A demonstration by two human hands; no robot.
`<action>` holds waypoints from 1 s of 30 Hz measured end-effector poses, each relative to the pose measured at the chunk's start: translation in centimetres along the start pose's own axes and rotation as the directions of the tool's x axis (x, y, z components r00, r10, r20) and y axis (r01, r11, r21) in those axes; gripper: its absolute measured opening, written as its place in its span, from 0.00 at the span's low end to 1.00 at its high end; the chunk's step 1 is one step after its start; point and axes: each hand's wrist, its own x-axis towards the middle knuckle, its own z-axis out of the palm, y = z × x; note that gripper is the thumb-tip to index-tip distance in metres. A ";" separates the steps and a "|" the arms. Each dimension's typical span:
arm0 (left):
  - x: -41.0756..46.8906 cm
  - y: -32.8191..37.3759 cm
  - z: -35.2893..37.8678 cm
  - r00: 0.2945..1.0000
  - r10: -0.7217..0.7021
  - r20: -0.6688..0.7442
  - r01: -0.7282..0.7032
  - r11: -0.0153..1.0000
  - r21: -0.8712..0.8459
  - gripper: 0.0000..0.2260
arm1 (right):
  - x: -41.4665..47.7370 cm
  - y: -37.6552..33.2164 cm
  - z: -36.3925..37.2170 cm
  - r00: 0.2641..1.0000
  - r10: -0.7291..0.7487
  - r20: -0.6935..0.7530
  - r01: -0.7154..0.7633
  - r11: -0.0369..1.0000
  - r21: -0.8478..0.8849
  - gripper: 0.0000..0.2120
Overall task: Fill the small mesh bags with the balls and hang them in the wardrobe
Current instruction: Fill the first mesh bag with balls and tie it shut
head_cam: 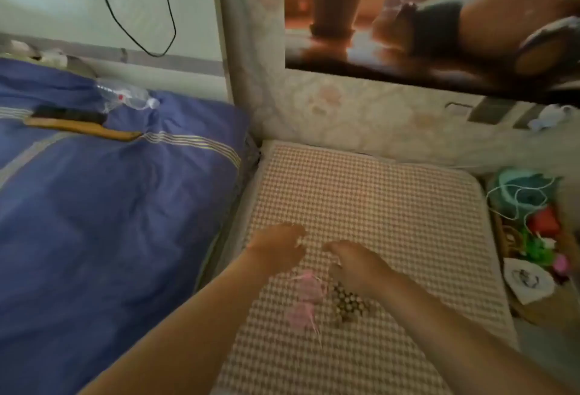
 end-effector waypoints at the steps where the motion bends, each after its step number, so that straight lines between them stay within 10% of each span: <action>1: 0.8 -0.7 2.1 0.999 -0.021 0.033 0.021 1.000 0.008 0.20 | 1.3 0.6 1.9 1.000 -0.015 0.007 0.015 1.000 -0.005 0.23; 6: 5.9 -4.6 13.2 0.984 -0.059 0.168 0.084 0.985 -0.148 0.24 | 8.4 4.8 11.5 0.997 -0.076 0.021 0.078 0.993 -0.087 0.21; 21: 12.3 -8.7 24.5 0.888 0.153 -0.434 -0.229 0.965 -0.130 0.08 | 15.9 11.4 19.2 0.873 -0.285 -0.395 0.270 0.958 -0.095 0.10; 30: 3.4 -3.9 22.5 0.774 0.204 -0.599 -0.403 0.889 -0.218 0.06 | 3.8 8.2 19.1 0.782 -0.218 -0.584 0.348 0.930 0.118 0.08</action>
